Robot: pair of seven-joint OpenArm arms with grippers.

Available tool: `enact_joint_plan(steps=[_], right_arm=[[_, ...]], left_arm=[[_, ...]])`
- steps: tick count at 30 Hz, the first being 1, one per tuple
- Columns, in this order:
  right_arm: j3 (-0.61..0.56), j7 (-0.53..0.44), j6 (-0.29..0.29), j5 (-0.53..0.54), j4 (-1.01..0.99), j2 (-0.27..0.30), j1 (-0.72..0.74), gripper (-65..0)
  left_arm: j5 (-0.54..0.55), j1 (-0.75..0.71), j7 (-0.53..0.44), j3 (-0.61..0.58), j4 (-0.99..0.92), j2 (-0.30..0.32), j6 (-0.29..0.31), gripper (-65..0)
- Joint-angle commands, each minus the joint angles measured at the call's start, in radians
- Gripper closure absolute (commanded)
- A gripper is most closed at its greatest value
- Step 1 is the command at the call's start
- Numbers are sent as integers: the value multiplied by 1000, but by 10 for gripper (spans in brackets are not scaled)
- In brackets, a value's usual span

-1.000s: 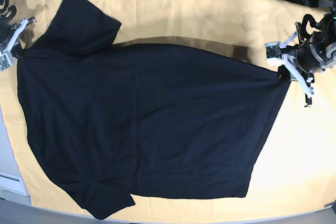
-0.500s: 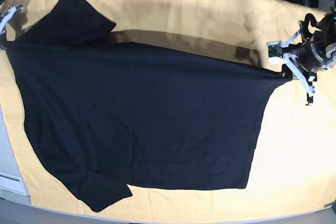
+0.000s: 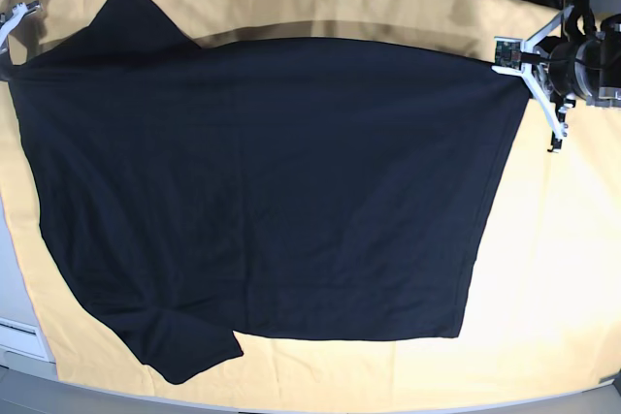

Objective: Fold the T-shirt properly
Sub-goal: 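Lift the held shirt edge with both grippers and pull it across, then lay the folded edge down and open both grippers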

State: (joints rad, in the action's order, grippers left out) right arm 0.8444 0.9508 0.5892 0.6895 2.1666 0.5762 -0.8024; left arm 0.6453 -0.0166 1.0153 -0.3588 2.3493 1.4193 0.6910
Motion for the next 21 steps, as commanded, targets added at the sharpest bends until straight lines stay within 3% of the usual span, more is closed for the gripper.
enact_joint_plan(steps=[1,14,18,21], right_arm=[[14,-12,-2,-5,13,17,-14,0],[14,-15,-2,-5,13,17,-103,0],[14,-69,-16,-5,13,17,-102,0],[14,-107,-20,-6,13,18,-83,0]], left_arm=[[-3,11,21,13,7,32,7,0],[84,11,70,13,7,51,7,0],[-63,11,18,13,7,46,5,0],[-237,11,-89,13,7,31,-108,0]])
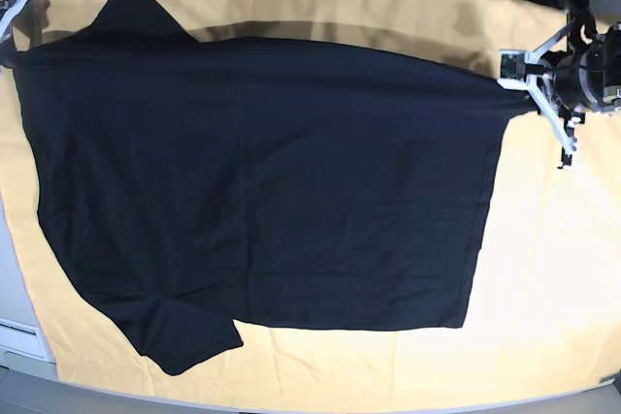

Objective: Fold the T-shirt properly
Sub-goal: 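Lay the folded edge down and open both grippers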

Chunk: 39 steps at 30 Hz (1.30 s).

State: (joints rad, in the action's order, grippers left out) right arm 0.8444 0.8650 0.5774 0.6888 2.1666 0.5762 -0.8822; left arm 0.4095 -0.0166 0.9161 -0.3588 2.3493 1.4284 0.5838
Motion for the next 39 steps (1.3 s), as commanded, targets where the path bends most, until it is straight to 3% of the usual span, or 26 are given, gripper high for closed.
enact_joint_plan(steps=[1,4,11,17,24,28,39], right_arm=[[14,-29,-8,-8,13,18,14,0],[14,-51,5,-8,8,18,71,0],[-66,-106,12,-8,-139,26,238,0],[-225,-106,47,-65,-253,26,377,0],[-323,-135,-21,-194,-253,26,485,0],[-328,-160,-20,-198,-253,27,500,0],[-329,-200,-16,-214,-372,65,550,0]], left_arm=[[-56,11,-21,13,7,13,-46,0],[-160,11,-103,13,7,-34,-134,0],[-288,17,-313,13,-224,-187,-149,0],[-304,86,-326,13,-363,-283,-160,0],[-301,164,-418,13,-378,-284,-166,0],[-304,184,-476,13,-386,-285,-167,0],[-304,183,-518,13,-487,-304,-176,0]])
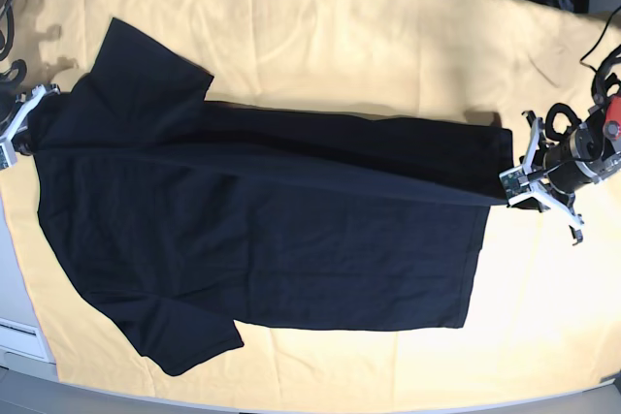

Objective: Fold the T-shirt properly
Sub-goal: 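Lay the folded edge down and open both grippers, then move the right gripper to the folded shirt's shoulder and sleeve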

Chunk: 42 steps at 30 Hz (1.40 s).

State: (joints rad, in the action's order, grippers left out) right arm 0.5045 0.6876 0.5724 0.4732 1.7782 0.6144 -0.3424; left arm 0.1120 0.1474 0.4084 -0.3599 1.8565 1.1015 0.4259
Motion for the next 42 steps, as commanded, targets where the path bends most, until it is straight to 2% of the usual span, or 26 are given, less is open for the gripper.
enact_joint_plan(steps=[1,5,11,14,17,20,22,29,32,33,34,36,37,38,39,41,42], right_arm=[[11,-22,-6,13,0,27,26,0],[8,-13,22,80,-29,27,72,0],[-86,-21,18,38,-29,41,93,0],[-155,-54,-23,-55,-29,43,93,0],[-199,-85,-94,-137,-29,42,101,0],[-205,-84,-142,-142,-29,42,134,0],[-205,-81,-183,-142,-29,42,161,0],[-206,-80,-161,-130,-71,38,190,0],[-206,-108,-161,-125,-136,37,208,0],[-206,-107,-165,-108,-157,37,219,-22],[-206,-99,-169,-88,-175,37,233,-117],[-206,-77,-172,-76,-188,37,261,-302],[-206,-64,-173,-77,-188,37,272,-345],[-206,-50,-172,-76,-188,37,284,-351],[-206,-34,-174,-77,-188,37,294,-349],[-206,-4,-191,-72,-188,37,312,-347],[-206,20,-171,-45,-185,37,319,-341]], left_arm=[[-7,19,-15,14,6,14,-12,0],[-7,19,-27,14,6,-26,-3,0],[-8,20,-50,14,-9,-43,0,0],[-8,19,-98,14,-48,-44,6,0],[-11,20,-121,14,-83,-44,6,0],[-11,31,-124,14,-110,-52,-1,0],[-11,41,-124,14,-128,-63,-29,0],[-8,53,-124,14,-164,-133,-26,0],[-9,54,-125,14,-164,-140,-28,0],[-11,58,-124,14,-164,-140,-29,0],[-11,67,-122,14,-164,-140,-31,-50],[-6,87,-116,14,-164,-139,-32,-238],[5,95,-113,14,-164,-138,-49,-311],[21,97,-112,14,-164,-137,-80,-359],[38,97,-111,14,-164,-137,-109,-378],[73,97,-74,14,-163,-137,-153,-376],[92,97,-49,14,-163,-137,-159,-375]])
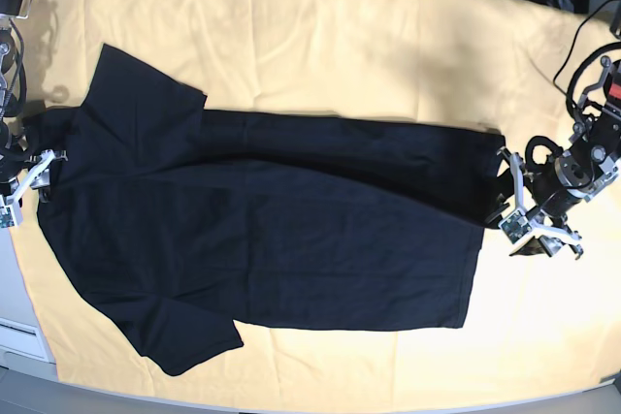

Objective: Fold the T-shirt properly
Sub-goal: 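Move the right gripper to the folded shirt's shoulder and sleeve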

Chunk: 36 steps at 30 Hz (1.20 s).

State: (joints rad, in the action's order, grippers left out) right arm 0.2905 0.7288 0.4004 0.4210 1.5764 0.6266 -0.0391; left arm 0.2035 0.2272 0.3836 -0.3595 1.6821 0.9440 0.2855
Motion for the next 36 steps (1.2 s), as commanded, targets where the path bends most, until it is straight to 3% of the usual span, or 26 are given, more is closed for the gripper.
enact_joint_plan(steps=[1,5,6,10,13,23,31,36], right_arm=[[10,13,41,51,19,25,18,-331],[10,176,269,353,51,25,14,-264],[10,234,298,447,61,25,14,-265],[10,445,298,753,105,25,12,-265],[10,529,298,903,121,21,-34,-265],[10,479,298,907,148,18,-248,-270],[10,472,298,906,150,0,-263,-270],[9,453,298,800,150,-45,-264,-270]], left_arm=[[10,17,-2,14,11,20,-21,-375],[45,17,52,14,11,20,-16,-375],[45,17,52,14,11,20,-16,-375],[42,17,67,14,11,20,-15,-375],[42,17,74,14,11,20,-8,-375],[41,17,59,14,11,20,-10,-376],[30,17,66,14,11,21,-29,-376],[35,17,66,14,11,20,-29,-376]])
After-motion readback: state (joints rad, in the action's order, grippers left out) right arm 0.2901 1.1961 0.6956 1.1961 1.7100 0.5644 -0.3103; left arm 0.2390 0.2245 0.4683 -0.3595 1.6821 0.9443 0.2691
